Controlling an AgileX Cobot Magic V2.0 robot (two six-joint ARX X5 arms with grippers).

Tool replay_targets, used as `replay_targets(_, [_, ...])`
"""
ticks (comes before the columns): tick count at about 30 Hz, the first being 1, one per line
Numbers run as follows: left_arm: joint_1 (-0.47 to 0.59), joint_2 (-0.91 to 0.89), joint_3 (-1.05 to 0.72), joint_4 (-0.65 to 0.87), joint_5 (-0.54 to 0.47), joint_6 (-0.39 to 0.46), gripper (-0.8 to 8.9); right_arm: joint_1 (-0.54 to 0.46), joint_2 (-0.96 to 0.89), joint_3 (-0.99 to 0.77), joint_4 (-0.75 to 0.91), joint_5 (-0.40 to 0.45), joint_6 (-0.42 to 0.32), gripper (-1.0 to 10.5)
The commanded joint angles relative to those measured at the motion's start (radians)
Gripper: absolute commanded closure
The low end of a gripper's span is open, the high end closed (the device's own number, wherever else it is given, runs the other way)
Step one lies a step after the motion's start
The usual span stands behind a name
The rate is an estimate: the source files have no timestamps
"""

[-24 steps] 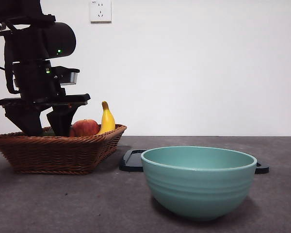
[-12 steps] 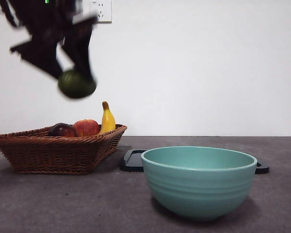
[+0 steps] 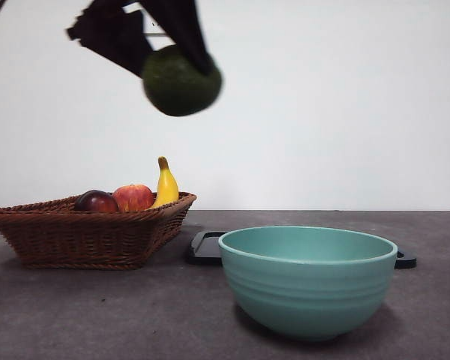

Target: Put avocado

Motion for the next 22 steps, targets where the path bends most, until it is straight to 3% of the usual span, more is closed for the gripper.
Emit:
replay_targets(1, [-0.066,0.056,0.018,0.021,0.006,0.017,6.38,0.005,0.006,0.019,0.010,-0.002,-0.003,5.1])
replay_targets(13, [-0.198,0.289,0.018,0.092,0.005,0.024,6.38,0.005,0.006,0.019,0.010,0.024,-0.004,5.1])
replay_targets(22, [-0.217,0.430,0.018,0.181,-0.014,0.028,6.37,0.005,0.007,0.019,0.010,0.024,-0.004,5.1])
